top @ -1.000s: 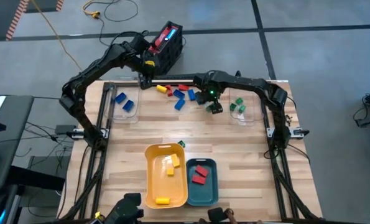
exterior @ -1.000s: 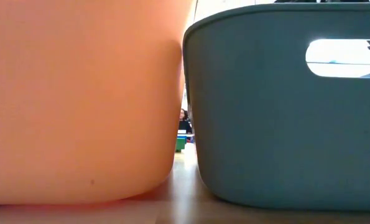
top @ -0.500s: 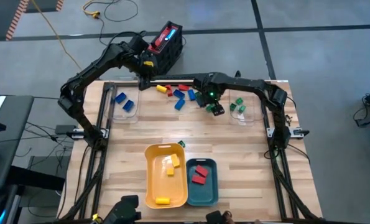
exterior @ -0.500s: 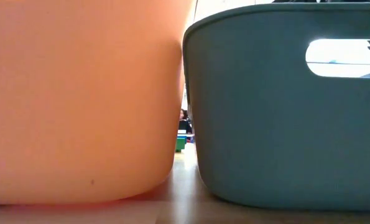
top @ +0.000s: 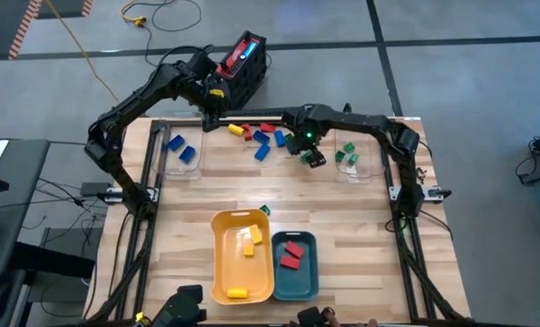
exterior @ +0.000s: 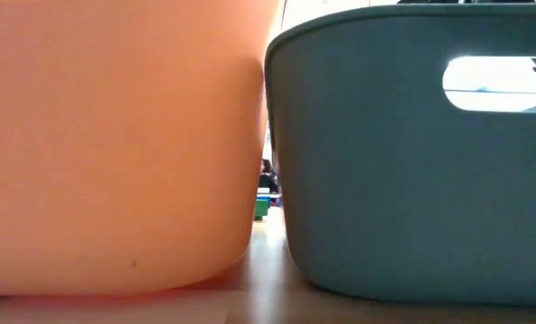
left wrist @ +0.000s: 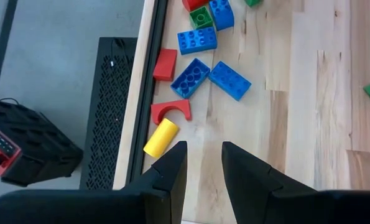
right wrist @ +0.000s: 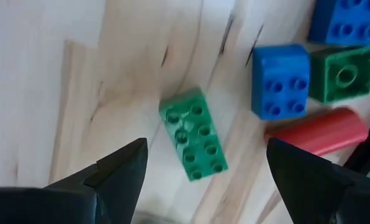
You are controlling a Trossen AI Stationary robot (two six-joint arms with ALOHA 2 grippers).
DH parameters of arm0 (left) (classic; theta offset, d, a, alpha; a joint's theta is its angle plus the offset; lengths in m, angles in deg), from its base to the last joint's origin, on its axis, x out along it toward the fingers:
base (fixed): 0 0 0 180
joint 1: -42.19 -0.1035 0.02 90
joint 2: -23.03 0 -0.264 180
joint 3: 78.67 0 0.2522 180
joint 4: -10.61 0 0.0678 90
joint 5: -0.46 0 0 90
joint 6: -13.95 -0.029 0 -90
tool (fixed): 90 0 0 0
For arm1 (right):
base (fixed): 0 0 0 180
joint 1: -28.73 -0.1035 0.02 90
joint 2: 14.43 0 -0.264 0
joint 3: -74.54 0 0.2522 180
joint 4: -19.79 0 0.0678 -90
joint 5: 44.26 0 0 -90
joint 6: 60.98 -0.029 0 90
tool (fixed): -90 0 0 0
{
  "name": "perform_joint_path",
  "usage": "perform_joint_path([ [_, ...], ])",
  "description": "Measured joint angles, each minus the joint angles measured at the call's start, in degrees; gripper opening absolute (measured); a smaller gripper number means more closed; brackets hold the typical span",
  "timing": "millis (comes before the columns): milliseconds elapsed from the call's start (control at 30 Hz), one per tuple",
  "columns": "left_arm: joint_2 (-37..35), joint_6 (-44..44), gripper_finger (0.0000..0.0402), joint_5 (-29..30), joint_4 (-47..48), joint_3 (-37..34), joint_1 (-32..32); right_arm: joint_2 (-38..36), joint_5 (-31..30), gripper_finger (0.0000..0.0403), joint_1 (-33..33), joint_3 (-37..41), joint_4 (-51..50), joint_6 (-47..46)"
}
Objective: Sort blocks
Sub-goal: Put the green game piece into the right transparent bin
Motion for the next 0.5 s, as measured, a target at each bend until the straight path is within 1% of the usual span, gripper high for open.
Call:
perform_joint_path([
  [100,0.0,0.3,0.0095,0.0,0.0,0.0,0.0,0.1,1.5,0.0342,-0.1,0.0,-0.6,-1.0],
  [233,0.0,1.1,0.0095,-0.1,0.0,0.0,0.0,2.6,2.6,0.0335,-0.1,0.0,-1.3,-2.9],
  [333,0.0,1.2,0.0095,-0.2,0.1,0.0,0.0,4.4,2.4,0.0327,-0.6,0.1,-1.3,-4.0],
  [500,0.0,1.1,0.0095,-0.2,0.4,0.0,0.0,5.8,0.0,0.0318,-1.1,0.1,-0.8,-5.1],
])
